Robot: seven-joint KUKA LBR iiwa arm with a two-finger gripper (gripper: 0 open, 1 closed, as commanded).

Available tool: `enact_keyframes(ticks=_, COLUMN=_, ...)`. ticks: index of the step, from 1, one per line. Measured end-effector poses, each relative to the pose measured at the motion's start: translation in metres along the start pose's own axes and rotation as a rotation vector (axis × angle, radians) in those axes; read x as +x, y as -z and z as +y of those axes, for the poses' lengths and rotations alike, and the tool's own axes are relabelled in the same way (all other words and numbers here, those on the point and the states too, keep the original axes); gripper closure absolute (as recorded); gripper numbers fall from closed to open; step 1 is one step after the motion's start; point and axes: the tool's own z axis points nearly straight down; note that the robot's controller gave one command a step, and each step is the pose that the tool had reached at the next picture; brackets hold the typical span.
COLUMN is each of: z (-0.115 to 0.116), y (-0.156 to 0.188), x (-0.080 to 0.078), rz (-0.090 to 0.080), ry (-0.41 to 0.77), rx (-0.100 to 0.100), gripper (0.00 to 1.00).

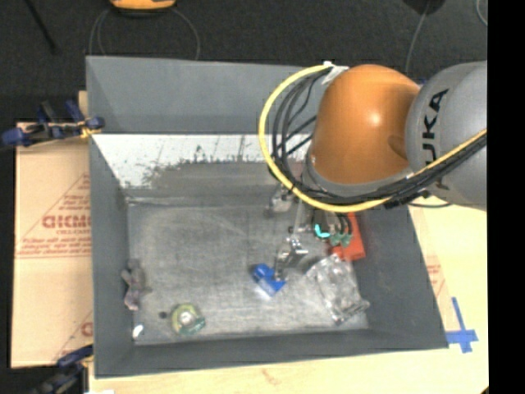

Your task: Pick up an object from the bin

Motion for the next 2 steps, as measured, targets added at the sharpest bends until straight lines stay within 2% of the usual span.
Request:
enact_keyframes(ticks=1, z=-0.019, y=-0.172, x=0.026, rz=-0.018, ry=0.121, rx=0.001, gripper=0.0)
enact_keyframes(ticks=2, z=-0.081, y=-0.169, x=-0.009, rz=-0.015, ry=0.178, rx=0.002, gripper=0.0)
